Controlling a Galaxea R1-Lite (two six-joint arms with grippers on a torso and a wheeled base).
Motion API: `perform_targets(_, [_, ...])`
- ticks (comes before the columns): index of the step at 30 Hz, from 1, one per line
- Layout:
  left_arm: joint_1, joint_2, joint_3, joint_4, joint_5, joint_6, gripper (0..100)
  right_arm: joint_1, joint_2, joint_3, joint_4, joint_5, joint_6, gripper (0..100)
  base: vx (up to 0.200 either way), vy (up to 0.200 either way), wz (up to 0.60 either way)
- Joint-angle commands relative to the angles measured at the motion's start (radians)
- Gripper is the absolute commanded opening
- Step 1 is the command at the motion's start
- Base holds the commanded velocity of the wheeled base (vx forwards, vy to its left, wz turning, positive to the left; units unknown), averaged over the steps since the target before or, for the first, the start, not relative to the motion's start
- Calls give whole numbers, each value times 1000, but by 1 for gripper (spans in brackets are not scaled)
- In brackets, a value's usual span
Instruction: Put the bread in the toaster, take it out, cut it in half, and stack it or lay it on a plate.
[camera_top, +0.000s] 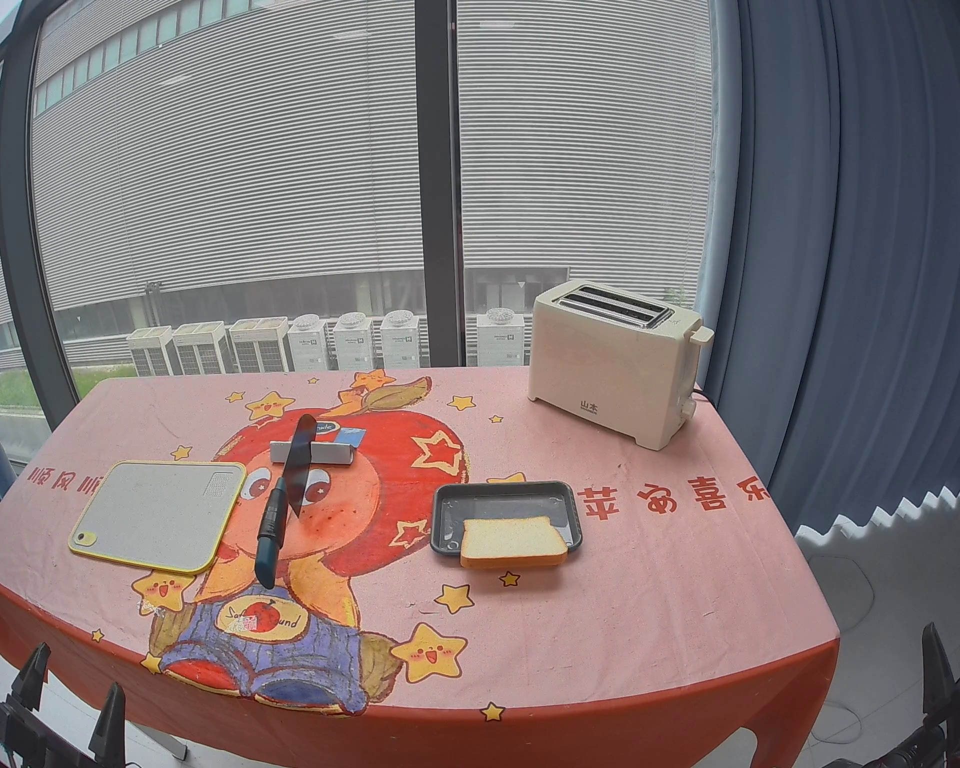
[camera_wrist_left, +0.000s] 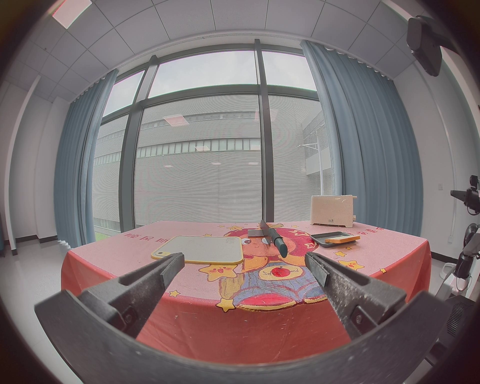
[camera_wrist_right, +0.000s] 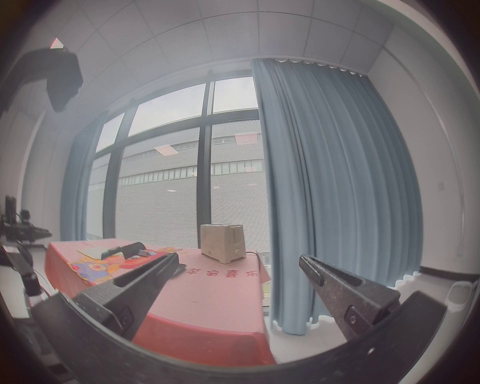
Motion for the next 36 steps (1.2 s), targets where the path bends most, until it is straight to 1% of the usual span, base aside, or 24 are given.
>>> perform_targets(1, [0,-16,18,-1,0,0,100,9,4,-40,20,31,46,100,0,0,0])
perform_targets(3, [0,-16,18,-1,0,0,100,14,15,-45,25,40,72,100,0,0,0])
perform_targets(4, [0,-16,18,-1,0,0,100,21,31,-52,28,55,121,100,0,0,0])
perform_targets(5, [0,-16,18,-1,0,0,100,28,41,-60,31,66,152,100,0,0,0])
perform_targets(6, [0,-16,18,1,0,0,100,29,48,-63,33,72,169,100,0,0,0])
perform_targets(8, [0,-16,18,-1,0,0,100,31,79,-71,33,104,238,100,0,0,0])
perform_targets(9, [0,-16,18,-1,0,0,100,31,79,-71,33,104,238,100,0,0,0])
perform_targets(10, [0,-16,18,1,0,0,100,31,99,-71,31,129,285,100,0,0,0])
perform_targets(13, [0,-16,18,1,0,0,100,28,126,-66,31,187,374,100,0,0,0])
perform_targets(14, [0,-16,18,1,0,0,100,28,131,-65,31,197,386,100,0,0,0])
perform_targets(15, [0,-16,18,-1,0,0,100,25,140,-62,31,221,426,100,0,0,0])
perform_targets(16, [0,-16,18,-1,0,0,100,23,145,-62,31,232,443,100,0,0,0])
perform_targets(19, [0,-16,18,-1,0,0,100,23,168,-60,31,287,551,100,0,0,0])
perform_targets(20, [0,-16,18,-1,0,0,100,23,168,-60,31,287,551,100,0,0,0])
perform_targets(21, [0,-16,18,-1,0,0,100,31,177,-60,30,305,615,100,0,0,0])
perform_targets(22, [0,-16,18,1,0,0,100,34,182,-60,30,316,650,100,0,0,0])
perform_targets(23, [0,-16,18,1,0,0,100,34,182,-60,30,316,650,100,0,0,0])
perform_targets(24, [0,-16,18,-1,0,0,100,41,191,-58,30,336,713,100,0,0,0])
perform_targets(25, [0,-16,18,-1,0,0,100,48,192,-55,30,353,761,100,0,0,0])
perform_targets(27, [0,-16,18,-1,0,0,100,52,194,-48,31,373,819,100,0,0,0])
perform_targets(28, [0,-16,18,-1,0,0,100,52,194,-43,31,381,834,100,0,0,0])
perform_targets(29, [0,-16,18,-1,0,0,100,52,194,-32,30,397,870,100,0,0,0])
perform_targets(32, [0,-16,18,-1,0,0,100,51,192,-8,31,419,922,100,0,0,0])
perform_targets(36, [0,-16,18,1,2,0,100,52,194,27,33,427,954,100,0,0,0])
